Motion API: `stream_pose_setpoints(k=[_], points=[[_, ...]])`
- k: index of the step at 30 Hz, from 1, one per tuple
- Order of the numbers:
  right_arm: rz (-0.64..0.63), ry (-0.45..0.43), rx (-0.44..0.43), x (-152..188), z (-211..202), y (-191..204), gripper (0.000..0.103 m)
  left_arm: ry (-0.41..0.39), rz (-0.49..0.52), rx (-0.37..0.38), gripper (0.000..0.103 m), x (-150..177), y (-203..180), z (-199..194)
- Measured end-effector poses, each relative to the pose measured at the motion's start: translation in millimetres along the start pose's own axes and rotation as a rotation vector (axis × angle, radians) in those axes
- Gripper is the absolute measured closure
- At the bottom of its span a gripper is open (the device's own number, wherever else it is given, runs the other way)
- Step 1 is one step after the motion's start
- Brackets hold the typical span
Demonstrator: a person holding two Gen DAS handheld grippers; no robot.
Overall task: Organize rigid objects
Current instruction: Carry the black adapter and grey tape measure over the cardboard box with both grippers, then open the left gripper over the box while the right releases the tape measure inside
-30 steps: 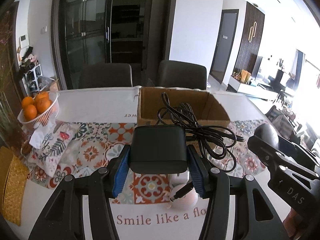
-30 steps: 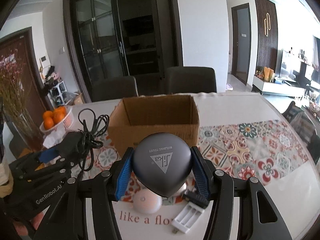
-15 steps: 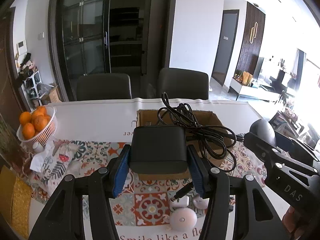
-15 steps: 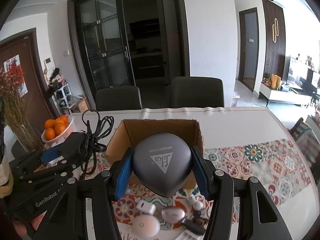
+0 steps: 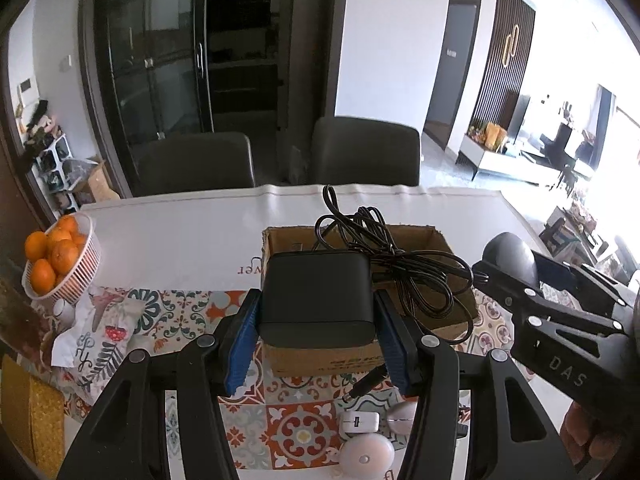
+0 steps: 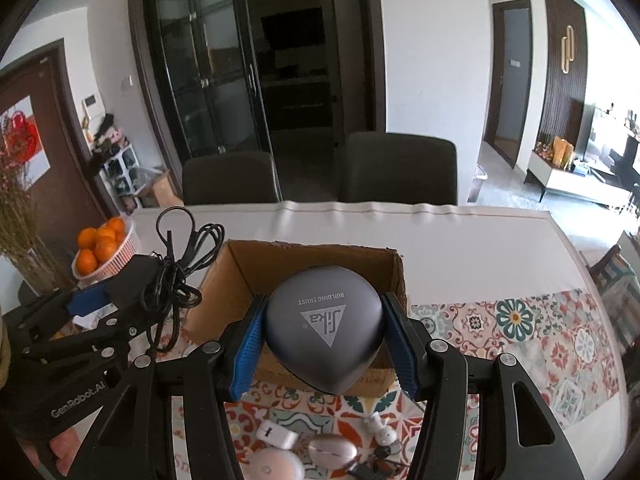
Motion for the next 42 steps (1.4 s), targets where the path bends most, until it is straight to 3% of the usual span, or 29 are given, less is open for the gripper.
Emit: stream_pose_setpoints(k=[17,32,36,42], points=[[-0.009,0.215,-0.002,-20,73,-16,0.047,0.17,0.033,-0.027,0.049,-26,-5,69],[0.062,0.349,-0.034,-1,121,-27,0.047,0.31,0.006,-0.034,0.049,-13,0,110],[0.049,0.35,-0.029,0,123,-26,0.042,0.268,0.039,-0.073,0.045,-16,2,104],[0.066,0.301,-0.02,-4,105,-26,0.042,0.221,0.023,-0.074,0.044,-17,2,85]])
Point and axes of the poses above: each gripper's, at about its wrist camera, not at the fingertips, and z roughly the way its jaws point, y to its left, x to its underside, the point moved 4 cm from there along z, roughly the way its jaws point, and after that the axes turned 4 degrees about z, right-handed, at the moved point
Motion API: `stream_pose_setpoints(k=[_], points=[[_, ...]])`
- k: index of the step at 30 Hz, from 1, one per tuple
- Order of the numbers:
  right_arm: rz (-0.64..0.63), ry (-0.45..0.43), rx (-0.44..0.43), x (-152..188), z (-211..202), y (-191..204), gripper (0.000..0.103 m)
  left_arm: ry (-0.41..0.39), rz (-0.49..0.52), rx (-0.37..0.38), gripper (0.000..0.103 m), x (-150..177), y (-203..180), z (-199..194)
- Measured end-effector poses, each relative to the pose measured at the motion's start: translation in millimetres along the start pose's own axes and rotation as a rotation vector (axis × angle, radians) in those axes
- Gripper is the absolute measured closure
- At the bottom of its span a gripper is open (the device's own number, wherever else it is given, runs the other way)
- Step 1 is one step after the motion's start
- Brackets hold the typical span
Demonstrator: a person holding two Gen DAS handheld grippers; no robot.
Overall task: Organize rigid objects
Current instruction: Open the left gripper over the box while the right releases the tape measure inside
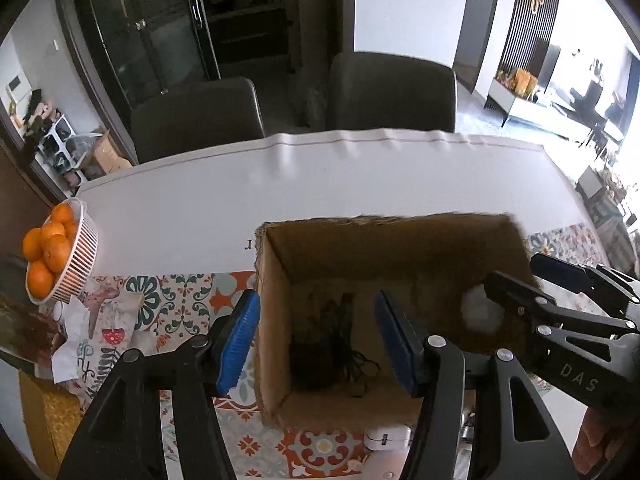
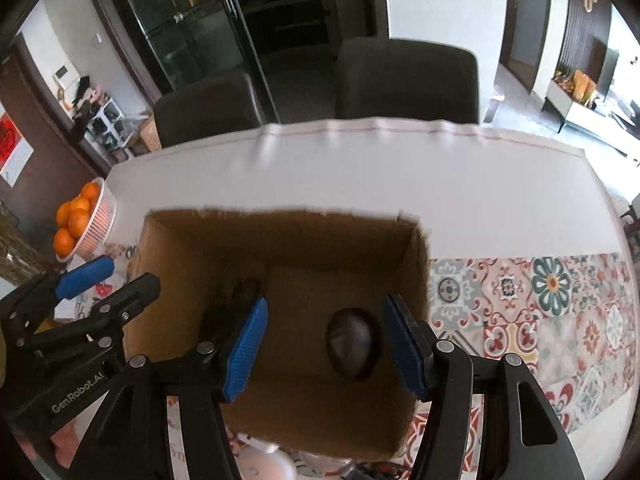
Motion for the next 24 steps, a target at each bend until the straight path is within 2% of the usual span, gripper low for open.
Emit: stream_pose_setpoints(k=[16,24], points=[[-0.003,-0.215,0.059,24,-77,3,0.042,-0.158,-0.02,-0.009,0.044,28,-4,-73],[0.012,-0.287,0.042,47,-108,4,0.041,-0.228,0.001,-0.023,0.041,50,-12,-104]])
Point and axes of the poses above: each gripper's, at about its wrist camera, not at the fingertips, and z roughly the way its jaws point, y to its left, x to its underside, the point moved 4 cm from there along z, roughly the way its jaws point, and after that the axes turned 4 degrees about z, right-handed, at the moved point
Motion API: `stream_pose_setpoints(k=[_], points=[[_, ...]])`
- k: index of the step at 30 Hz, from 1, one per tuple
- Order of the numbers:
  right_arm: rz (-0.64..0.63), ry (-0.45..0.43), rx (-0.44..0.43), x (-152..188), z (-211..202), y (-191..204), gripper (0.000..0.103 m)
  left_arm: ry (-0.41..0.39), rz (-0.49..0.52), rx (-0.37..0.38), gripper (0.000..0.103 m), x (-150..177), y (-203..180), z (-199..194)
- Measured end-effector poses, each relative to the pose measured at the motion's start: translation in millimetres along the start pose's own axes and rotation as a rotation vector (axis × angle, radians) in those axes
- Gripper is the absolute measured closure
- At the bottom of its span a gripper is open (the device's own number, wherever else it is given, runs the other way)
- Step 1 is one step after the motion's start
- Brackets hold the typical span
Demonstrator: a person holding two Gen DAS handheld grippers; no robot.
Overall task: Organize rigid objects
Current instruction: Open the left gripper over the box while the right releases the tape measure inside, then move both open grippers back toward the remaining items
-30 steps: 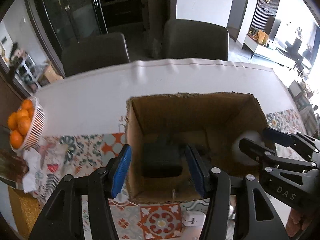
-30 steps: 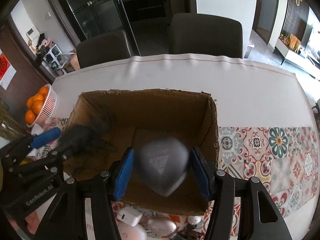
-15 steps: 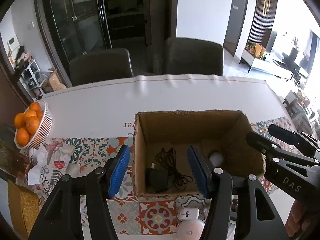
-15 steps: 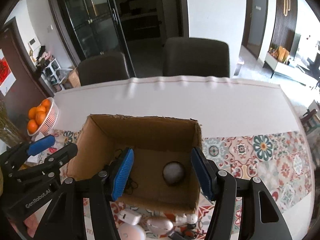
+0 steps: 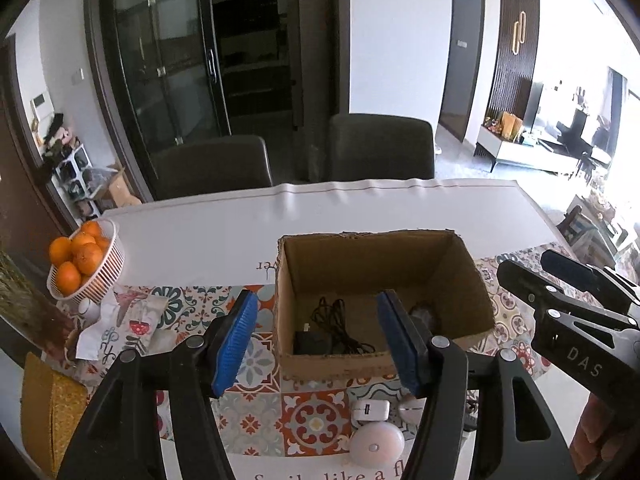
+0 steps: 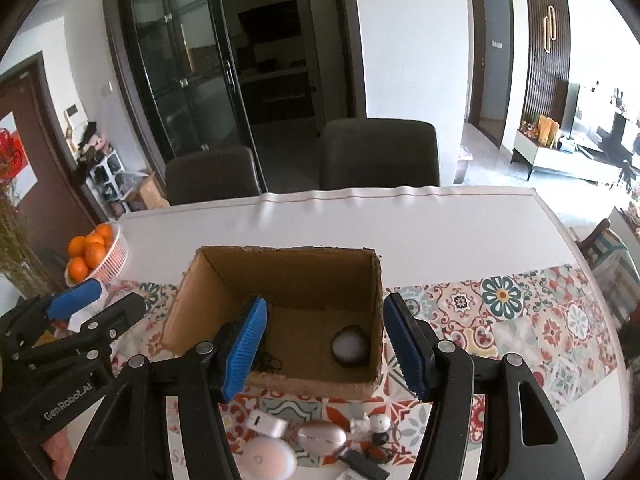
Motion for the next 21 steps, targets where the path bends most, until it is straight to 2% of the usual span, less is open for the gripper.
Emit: stream_pose_setpoints(k=[6,11,21], points=[[0.004,-0.038,-0.006,18,-23,-5,0.041,-0.032,-0.006,0.013,0.04,18,-7,-19],[0.011,-0.06,0.001,33,-37,-10,0.041,-0.031,-0.017,0.054,0.04,38,-14,-30],[0.016,-0.073,0.028,75,-56,-19,0.039,-0.027,-0.014,0.057,0.039,80,-26,-41]])
Point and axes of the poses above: each gripper's, at about its wrist camera, not at the fingertips, and z roughly the way its jaws point, y to its left, x to its underside, the point moved 4 cm from there along z, roughly the way its jaws point, and after that the axes turned 4 degrees about z, right-handed, at the moved point
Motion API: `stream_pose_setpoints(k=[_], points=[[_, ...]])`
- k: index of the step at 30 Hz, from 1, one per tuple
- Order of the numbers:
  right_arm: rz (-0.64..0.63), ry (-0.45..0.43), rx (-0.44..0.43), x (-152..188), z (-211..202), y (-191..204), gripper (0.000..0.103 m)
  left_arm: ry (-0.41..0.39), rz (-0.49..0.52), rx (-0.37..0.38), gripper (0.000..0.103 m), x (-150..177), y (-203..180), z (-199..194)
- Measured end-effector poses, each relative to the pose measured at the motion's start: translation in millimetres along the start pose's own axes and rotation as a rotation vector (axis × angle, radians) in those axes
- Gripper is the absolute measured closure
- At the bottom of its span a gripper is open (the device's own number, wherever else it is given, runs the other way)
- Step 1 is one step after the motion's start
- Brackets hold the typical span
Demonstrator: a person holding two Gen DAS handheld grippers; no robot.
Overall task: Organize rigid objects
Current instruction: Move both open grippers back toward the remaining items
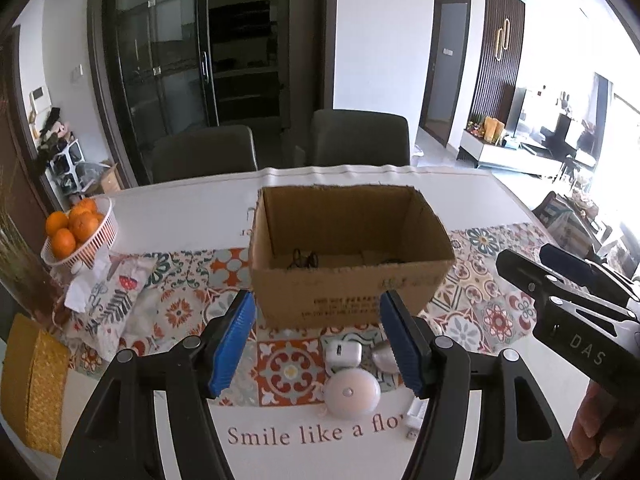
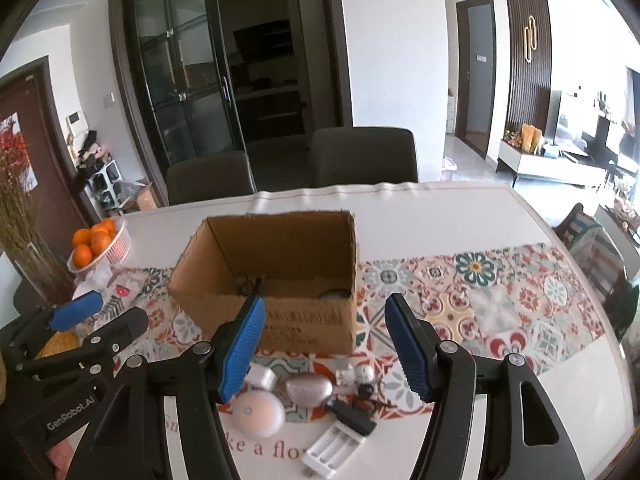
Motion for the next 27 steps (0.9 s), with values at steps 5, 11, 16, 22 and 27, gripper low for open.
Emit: stream_pose_setpoints(k=[5,11,16,22,27], points=[[0.004,0.007,0.006,18,-4,-1,0.039,0.024,-0.007,0.019,0.039,18,-3,2],[0.013,0.028,0.023,42,-3,-5,0.039,0.061,-0.005,0.041,0.039,40,-7,9],[0.045,0.061,0.036,64,2,-11,0.039,0.094,0.002,0.046,0.039,59,-10,16],[0.069,0.139,0.049,92,13,-16,0.039,0.141,0.016,0.05,0.039,79,-12,28],[0.085,0.197,0.055,113,24,-19,0.039,0.175,0.029,0.062,0.039,93,-13,39]])
Point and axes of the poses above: each gripper's, at about its wrist camera, not at the fingertips, and z roughly the way its jaws point, y to its left, x to its underside, the point moved 4 cm from there along z, roughly the way its jaws point, and after that the axes turned 4 degrees about z, right-handed, at the moved point
